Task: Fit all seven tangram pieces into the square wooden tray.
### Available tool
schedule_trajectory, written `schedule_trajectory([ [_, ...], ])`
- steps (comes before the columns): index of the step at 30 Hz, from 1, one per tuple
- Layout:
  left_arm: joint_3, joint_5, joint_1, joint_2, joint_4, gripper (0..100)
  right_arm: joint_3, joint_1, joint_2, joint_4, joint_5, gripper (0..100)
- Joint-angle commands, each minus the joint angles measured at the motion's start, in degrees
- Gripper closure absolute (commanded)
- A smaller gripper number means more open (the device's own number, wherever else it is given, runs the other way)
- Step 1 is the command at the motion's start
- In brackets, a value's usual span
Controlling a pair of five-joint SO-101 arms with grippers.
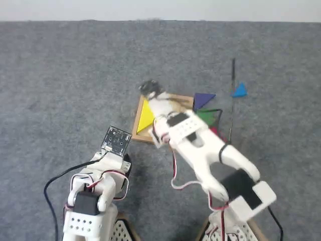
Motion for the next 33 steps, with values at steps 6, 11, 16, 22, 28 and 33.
schedule_trajectory([
  [6,-0.4,0.35,0.09,-0.09,0.26,91,5.19,-0.66,-4.44,-1.8,1.85,89.6],
  [11,-0.4,0.35,0.09,-0.09,0.26,91,6.68,-1.01,-6.37,-0.13,2.9,89.6],
  [16,-0.4,0.35,0.09,-0.09,0.26,91,6.68,-0.48,-11.74,1.54,3.96,89.6],
  [22,-0.4,0.35,0.09,-0.09,0.26,91,6.33,-0.22,-30.02,17.1,6.77,77.7],
  [28,-0.4,0.35,0.09,-0.09,0.26,91,6.77,11.38,-46.46,34.33,26.29,72.7],
  [33,-0.4,0.35,0.09,-0.09,0.26,91,6.77,24.04,-53.41,35.82,39.12,76.9],
])
